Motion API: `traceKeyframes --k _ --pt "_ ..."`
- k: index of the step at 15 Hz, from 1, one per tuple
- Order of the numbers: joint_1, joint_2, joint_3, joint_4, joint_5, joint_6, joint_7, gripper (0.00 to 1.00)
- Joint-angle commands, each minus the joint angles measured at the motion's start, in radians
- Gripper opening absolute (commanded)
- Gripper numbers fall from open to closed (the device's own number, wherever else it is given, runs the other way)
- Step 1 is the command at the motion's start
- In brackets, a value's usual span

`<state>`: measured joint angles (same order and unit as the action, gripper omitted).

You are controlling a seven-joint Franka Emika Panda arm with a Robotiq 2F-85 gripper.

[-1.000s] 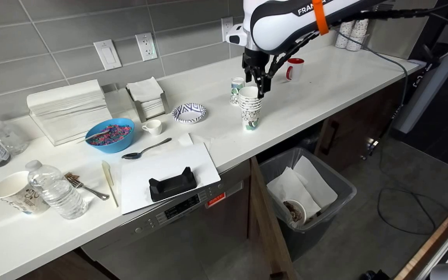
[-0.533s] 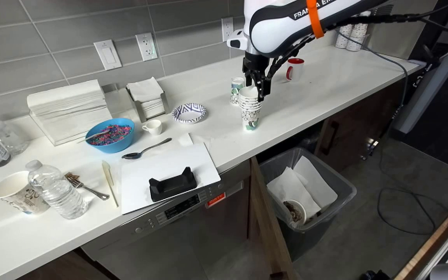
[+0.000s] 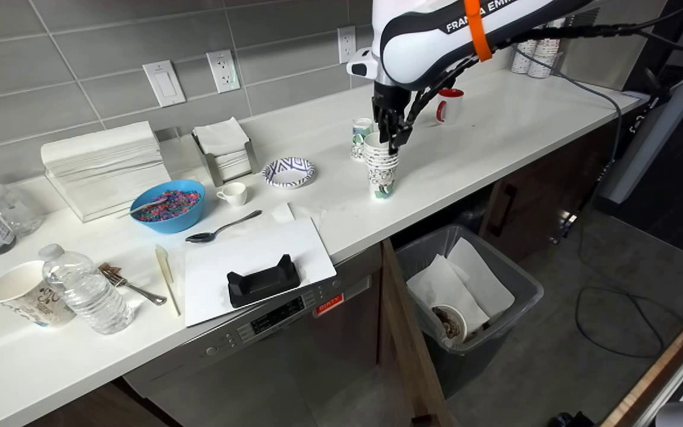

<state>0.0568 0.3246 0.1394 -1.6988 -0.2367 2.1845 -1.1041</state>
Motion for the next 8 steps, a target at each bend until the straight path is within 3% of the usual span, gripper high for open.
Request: traceKeyframes --k 1,3,8 --pt "0.000 0.016 -0.005 0.029 0.012 -0.034 -0.021 0.15" --pt "0.000 0.016 -0.006 0.030 0.013 -0.035 -0.021 0.00" --pt "0.003 0.010 -0.011 0.034 0.004 -0.051 -0.014 0.01"
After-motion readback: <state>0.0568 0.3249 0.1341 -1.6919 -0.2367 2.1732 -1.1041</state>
